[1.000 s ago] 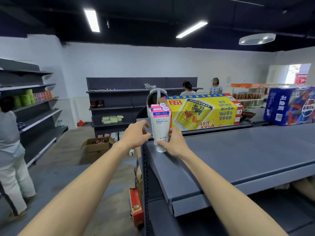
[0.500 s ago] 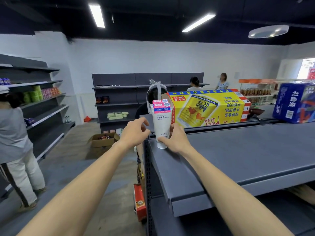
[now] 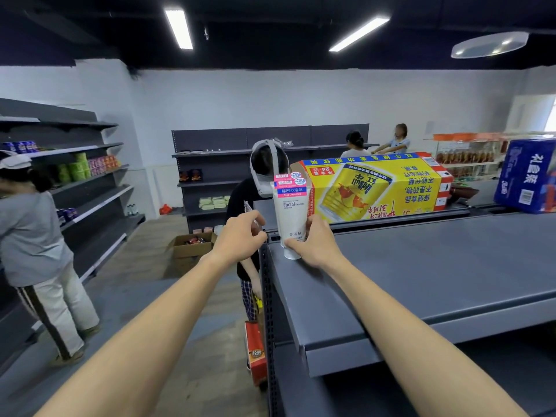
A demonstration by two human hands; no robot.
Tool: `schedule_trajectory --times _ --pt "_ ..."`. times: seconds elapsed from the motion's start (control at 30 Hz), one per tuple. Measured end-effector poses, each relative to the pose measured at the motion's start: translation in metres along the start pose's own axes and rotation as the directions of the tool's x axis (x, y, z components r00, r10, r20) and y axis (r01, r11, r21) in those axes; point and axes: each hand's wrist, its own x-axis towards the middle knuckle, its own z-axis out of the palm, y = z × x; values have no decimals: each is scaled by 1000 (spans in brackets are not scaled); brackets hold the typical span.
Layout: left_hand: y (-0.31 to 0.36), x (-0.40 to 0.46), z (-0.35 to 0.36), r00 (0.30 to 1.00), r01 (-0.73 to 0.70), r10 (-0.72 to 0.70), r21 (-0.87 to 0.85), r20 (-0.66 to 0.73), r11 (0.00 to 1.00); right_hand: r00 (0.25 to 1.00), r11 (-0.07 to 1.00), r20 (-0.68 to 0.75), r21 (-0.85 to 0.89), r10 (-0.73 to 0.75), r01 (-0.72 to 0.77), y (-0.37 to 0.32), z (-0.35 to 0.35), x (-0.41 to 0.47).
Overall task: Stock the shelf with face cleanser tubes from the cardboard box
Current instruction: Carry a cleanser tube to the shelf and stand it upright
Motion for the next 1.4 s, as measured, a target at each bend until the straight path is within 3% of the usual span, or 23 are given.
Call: schedule_trajectory --times 0.23,0.8,1.1,1.4 --pt "11 -6 1 999 38 -38 -5 -15 999 994 998 100 33 41 -44 4 -6 -4" --pt "43 -58 9 999 41 -41 35 9 999 995 999 97 -6 34 -34 11 -39 -44" --pt "76 -107 -27 1000 -11 10 49 19 999 996 999 81 -32 36 -33 -12 -74 -100" --pt "88 -215 -52 999 -27 26 17 20 1000 998 994 49 -105 -34 39 -37 -83 -212"
